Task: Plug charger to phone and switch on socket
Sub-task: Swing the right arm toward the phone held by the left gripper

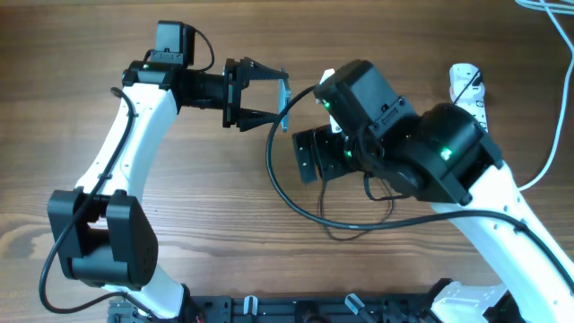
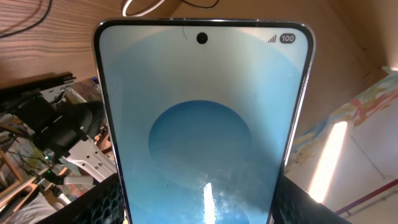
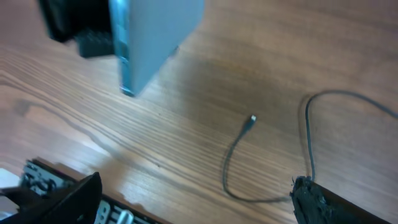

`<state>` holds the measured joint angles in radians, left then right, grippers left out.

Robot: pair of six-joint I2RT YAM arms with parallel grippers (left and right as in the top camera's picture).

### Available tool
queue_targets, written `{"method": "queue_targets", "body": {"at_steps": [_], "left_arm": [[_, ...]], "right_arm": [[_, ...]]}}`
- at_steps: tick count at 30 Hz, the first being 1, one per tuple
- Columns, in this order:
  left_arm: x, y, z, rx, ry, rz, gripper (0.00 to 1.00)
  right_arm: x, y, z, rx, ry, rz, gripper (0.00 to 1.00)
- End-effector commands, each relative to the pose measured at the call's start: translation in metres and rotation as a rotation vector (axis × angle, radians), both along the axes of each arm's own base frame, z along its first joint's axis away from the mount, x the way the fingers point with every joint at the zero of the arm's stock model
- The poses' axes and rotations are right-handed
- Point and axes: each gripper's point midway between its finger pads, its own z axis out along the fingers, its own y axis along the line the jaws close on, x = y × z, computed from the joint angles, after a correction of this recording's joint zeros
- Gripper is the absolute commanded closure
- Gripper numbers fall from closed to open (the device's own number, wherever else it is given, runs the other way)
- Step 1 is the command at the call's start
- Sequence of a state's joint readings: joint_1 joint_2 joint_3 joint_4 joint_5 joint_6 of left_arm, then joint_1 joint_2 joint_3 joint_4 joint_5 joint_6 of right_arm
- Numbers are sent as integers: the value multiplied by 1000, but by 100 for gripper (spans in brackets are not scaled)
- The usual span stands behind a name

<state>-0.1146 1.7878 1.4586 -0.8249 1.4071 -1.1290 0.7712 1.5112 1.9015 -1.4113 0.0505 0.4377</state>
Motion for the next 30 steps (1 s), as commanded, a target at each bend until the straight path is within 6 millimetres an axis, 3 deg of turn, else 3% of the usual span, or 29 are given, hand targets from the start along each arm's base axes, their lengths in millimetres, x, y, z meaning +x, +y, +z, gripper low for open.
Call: {"method": "queue_targets", "body": {"at_steps": [1,6,10,18,22,26,30], "left_arm": [[-2,3,16,-9,-15,9,44],[2,4,9,33,5,34,44],[2,4,9,33,5,34,44],[2,4,9,32,5,34,44],[2,4,9,32,6,34,44],[1,4,10,29,6,32,43],[-1,3,14,3,9,19,43]], "right_arm": [[3,15,32,78,-95,14,2],[11,35,37,85,-166,1,2],[33,33,25,35,-198,-159,2],[53,47,2,28,-173,-250,2],[61,50,-4,27,-176,-286,15],[66,56,-3,49,-188,-289,37],[69,58,-7,40,-189,-295,38]]}}
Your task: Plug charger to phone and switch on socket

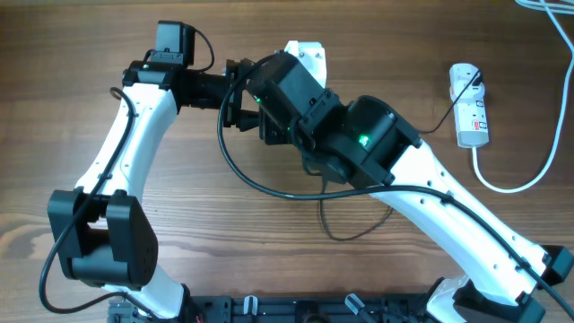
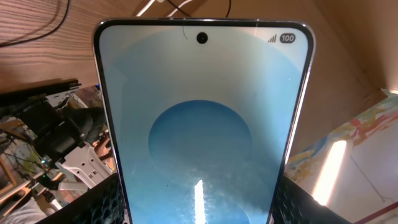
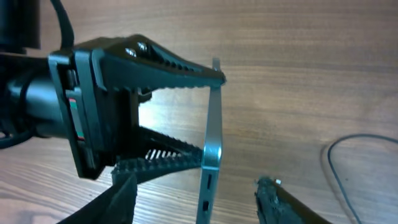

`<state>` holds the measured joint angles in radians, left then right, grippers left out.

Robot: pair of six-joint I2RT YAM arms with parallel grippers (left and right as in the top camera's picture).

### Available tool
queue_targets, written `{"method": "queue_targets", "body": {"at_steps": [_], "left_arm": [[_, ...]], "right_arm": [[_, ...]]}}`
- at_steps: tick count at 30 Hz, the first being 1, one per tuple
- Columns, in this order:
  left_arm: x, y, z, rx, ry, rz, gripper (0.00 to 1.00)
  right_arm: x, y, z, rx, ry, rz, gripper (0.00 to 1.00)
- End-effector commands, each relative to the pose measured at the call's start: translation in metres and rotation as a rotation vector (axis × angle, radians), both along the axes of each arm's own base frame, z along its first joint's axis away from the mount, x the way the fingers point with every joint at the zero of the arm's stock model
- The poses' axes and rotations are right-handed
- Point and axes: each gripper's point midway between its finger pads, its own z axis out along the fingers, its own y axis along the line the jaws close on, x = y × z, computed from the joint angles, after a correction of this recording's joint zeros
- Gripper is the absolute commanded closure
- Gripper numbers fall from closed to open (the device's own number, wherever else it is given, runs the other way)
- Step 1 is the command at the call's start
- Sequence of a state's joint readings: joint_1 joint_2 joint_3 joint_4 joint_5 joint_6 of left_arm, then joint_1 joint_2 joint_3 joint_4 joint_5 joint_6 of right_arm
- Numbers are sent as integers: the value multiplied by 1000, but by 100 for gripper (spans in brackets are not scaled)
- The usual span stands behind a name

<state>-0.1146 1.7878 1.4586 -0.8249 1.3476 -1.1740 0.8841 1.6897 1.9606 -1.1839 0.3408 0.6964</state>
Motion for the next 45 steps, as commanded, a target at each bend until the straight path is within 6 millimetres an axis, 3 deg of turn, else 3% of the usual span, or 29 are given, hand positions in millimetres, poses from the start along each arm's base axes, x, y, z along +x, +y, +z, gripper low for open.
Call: {"method": "queue_targets", "body": {"at_steps": [1,6,12,20,26,37,45], "left_arm": [[-6,1,24,-56,-29,-15,43],[-6,1,24,-56,-29,-15,43],[-6,1,24,-56,-30,-15,43],[-6,1,24,-56,-30,-15,43],[-6,1,24,-56,-30,-15,43],[-6,1,24,-56,-30,-15,43],[-6,1,24,-57,-30,-15,43]], "right_arm": [[9,2,-6,-16,-9,-36,38],[14,2,-14,-44,-5,-47,39],[18,1,-15,-54,-19,-63,53],[23,2,-18,-70,-32,-76,53],[25,4,-21,-74,-30,-77,66],[25,4,-21,-69,-32,-77,76],[25,5,-20,-67,-34,-77,78]]}}
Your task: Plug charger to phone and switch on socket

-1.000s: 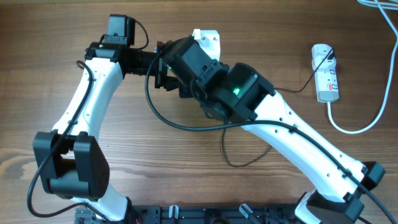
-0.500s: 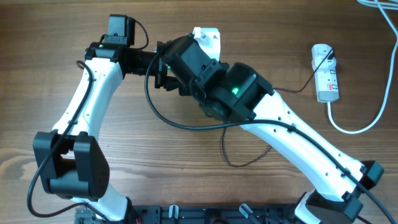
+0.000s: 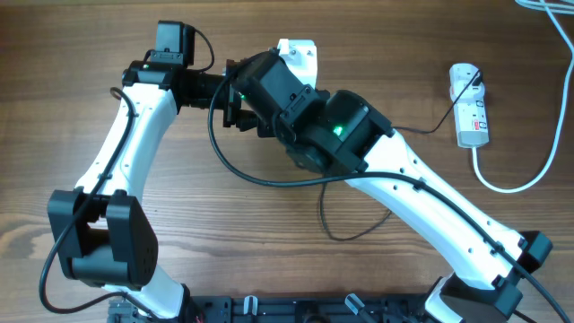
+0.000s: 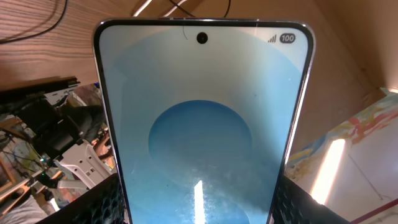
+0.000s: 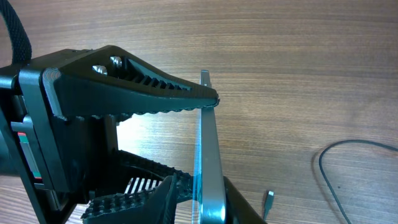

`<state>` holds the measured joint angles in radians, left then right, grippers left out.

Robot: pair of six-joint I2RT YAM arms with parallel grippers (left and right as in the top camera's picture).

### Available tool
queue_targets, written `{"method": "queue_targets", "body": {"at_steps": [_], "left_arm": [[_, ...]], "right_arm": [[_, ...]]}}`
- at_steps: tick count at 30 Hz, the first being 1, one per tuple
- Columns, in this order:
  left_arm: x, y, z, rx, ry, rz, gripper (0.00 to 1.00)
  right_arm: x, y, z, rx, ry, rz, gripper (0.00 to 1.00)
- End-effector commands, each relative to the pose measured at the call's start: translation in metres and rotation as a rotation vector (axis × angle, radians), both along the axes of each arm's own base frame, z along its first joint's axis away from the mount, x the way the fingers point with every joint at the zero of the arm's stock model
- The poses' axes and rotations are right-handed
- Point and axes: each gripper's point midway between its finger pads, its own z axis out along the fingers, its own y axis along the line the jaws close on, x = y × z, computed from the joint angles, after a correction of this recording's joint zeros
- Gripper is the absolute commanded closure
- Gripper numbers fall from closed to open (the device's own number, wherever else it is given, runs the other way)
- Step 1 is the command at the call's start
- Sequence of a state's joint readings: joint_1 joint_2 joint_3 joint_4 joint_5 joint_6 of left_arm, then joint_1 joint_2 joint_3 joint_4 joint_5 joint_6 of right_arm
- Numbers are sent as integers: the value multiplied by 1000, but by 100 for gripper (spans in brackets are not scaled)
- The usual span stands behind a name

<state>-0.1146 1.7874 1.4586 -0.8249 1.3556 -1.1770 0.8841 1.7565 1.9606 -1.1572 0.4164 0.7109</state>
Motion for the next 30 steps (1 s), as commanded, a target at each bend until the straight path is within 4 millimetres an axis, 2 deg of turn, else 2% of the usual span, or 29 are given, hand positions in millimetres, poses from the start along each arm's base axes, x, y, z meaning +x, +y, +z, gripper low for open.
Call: {"method": "queue_targets", "body": {"at_steps": [1,6,21,25,26,28,30], "left_arm": [[-5,2,23,-49,-33,-12,43],[-5,2,23,-49,-33,-12,42],[-5,2,23,-49,-33,-12,41],[-5,2,23,-49,-33,-12,36],[-5,2,23,-49,-33,-12,30],[-5,2,23,-49,-34,-12,25],[-5,2,23,-49,-34,-12,16]], "right_arm": [[7,1,-1,-7,-16,-21,78],[7,1,-1,-7,-17,-20,79],[7,1,-1,-7,-16,-21,93],[7,1,-1,-7,-16,-21,95],[7,1,-1,-7,-17,-21,95],[7,1,-1,-7,-17,-21,95],[7,1,0,-6,-17,-21,95]]}}
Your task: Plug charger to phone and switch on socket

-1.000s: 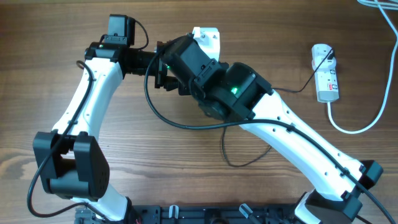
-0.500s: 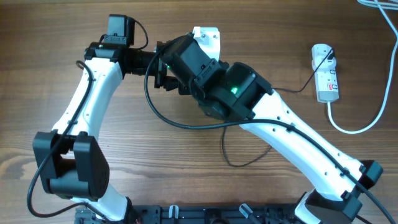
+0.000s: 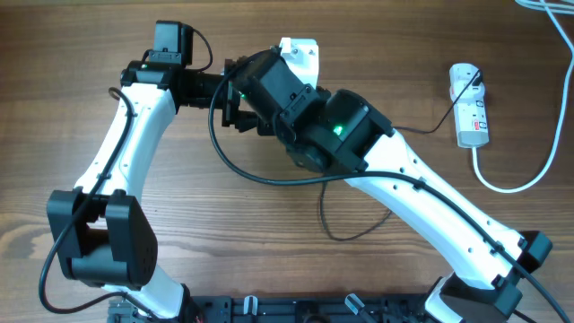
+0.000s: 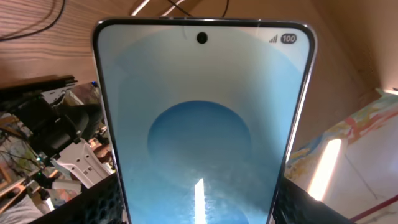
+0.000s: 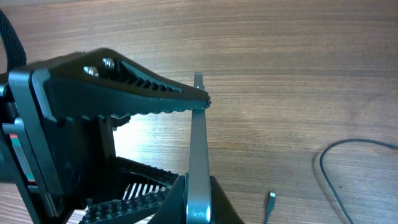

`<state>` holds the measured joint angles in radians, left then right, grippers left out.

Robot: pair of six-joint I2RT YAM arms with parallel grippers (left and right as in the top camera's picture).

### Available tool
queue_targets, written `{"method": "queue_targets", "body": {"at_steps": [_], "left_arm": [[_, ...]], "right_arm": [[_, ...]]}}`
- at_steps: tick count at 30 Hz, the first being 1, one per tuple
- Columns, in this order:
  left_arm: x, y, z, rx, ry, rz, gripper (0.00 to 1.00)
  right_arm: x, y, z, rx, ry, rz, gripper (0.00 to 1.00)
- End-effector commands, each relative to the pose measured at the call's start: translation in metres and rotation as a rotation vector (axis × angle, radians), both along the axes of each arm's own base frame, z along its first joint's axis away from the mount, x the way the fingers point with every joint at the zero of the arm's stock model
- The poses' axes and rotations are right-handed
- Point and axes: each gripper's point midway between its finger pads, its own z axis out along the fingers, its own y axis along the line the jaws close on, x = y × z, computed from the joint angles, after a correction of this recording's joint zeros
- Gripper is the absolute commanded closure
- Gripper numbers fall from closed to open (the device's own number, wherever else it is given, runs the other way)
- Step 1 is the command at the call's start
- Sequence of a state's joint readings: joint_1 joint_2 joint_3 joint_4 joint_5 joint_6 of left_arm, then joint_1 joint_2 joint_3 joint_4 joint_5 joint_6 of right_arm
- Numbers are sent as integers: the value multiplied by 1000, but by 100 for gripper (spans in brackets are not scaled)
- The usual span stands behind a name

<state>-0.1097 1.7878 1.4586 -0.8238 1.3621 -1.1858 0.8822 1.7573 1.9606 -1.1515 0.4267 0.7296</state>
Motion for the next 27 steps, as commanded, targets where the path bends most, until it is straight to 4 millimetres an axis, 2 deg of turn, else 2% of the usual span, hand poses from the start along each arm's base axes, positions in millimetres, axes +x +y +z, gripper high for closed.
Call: {"method": "queue_targets", "body": {"at_steps": [1,3,4,16,23,27], "left_arm": [[-6,0,22,-43,-43,-16,11],[-6,0,22,-43,-43,-16,0],[-5,0,21,-40,-43,-14,0],[6,5,0,87,-57,46,0],[7,6,-2,101,-58,53,0],[7,6,-2,101,-32,59,0]], "right_arm": [[5,2,-1,-17,-11,0,95],[5,2,-2,-17,-10,0,95],[5,2,-2,-13,-9,-6,95],[19,-22,10,65,-99,-280,96],[16,-31,4,247,-50,-504,96],[13,-29,1,331,-18,-582,96]]}}
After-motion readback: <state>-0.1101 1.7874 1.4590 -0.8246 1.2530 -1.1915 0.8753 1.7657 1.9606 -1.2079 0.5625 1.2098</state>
